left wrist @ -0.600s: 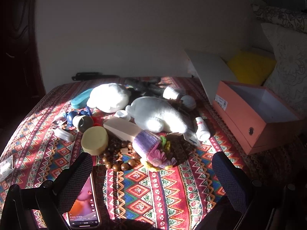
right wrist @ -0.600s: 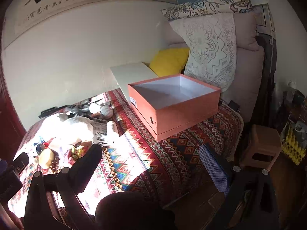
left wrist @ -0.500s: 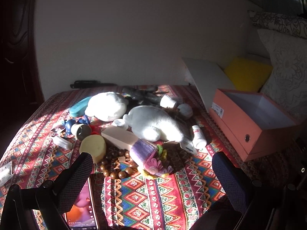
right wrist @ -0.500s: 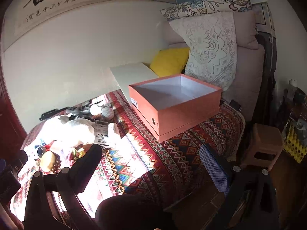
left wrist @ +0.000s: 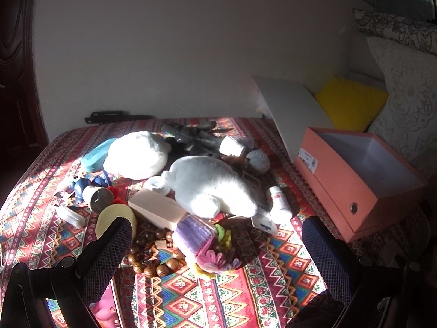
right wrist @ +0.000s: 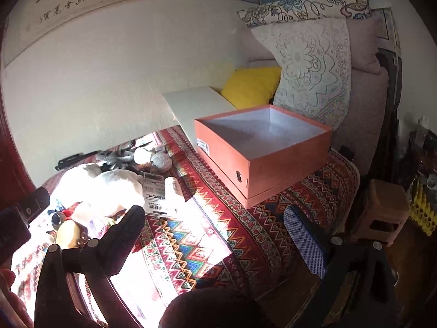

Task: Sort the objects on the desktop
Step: 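Move both tools toward the pile of objects on the patterned cloth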

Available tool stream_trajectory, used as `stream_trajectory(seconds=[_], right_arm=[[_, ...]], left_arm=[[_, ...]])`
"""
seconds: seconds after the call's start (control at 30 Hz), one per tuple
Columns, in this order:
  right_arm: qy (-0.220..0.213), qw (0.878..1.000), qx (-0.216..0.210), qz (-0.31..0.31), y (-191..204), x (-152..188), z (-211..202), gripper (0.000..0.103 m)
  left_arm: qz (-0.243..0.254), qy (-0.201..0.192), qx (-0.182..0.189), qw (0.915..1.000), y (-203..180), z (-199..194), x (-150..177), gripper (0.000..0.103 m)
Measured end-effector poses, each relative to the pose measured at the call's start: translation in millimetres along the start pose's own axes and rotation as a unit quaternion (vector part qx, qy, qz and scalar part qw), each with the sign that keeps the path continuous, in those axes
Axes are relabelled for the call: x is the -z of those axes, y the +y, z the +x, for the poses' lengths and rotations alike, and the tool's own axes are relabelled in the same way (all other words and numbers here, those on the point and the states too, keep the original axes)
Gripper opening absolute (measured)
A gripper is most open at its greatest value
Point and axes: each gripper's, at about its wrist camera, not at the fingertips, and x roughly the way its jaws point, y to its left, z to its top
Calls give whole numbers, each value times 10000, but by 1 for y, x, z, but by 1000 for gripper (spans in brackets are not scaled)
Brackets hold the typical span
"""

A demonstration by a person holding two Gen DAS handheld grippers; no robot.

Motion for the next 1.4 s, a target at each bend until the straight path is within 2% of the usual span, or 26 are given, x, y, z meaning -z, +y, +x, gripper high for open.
stream_trajectory(seconds=[0.07, 0.2, 0.5, 0.9, 1.03, 1.07, 1.2, 1.23, 1.33, 1.4], right_arm=[[-107, 9999, 7, -45, 3, -5, -2, 103], [-241, 9997, 56, -80, 8, -9, -4, 103], [-98, 9999, 54, -89, 13, -9, 4, 103], [12, 10000, 53, -6, 3, -12, 10, 103], [-60, 10000, 56, -37, 5, -14, 9, 103], [-84, 9999, 48, -43, 5, -15, 8, 103], [-162, 9998, 12, -69, 4, -16, 7, 103], [-163, 9998, -8, -74, 4, -15, 8, 103], [-63, 9999, -142, -59, 2, -15, 14, 103], [-50, 9998, -199, -40, 4, -14, 17, 103]], left_arm=[[21, -134, -16, 9999, 2, -6, -4, 102], [41, -87, 25, 10000, 10, -6, 3, 102], [171, 56, 194, 9996, 2, 4, 13, 102], [122, -214, 91, 9997, 3, -4, 16, 102], [52, 3, 248, 9997, 5, 3, 16, 102], [-19, -91, 270, 9996, 7, 3, 17, 102], [-35, -1073, 67, 9942, 9, -15, 19, 102], [-23, -1186, 18, 9929, 10, -18, 18, 102], [-138, -872, 71, 9961, 20, -15, 14, 102], [-264, -779, 298, 9962, 27, -11, 15, 102]])
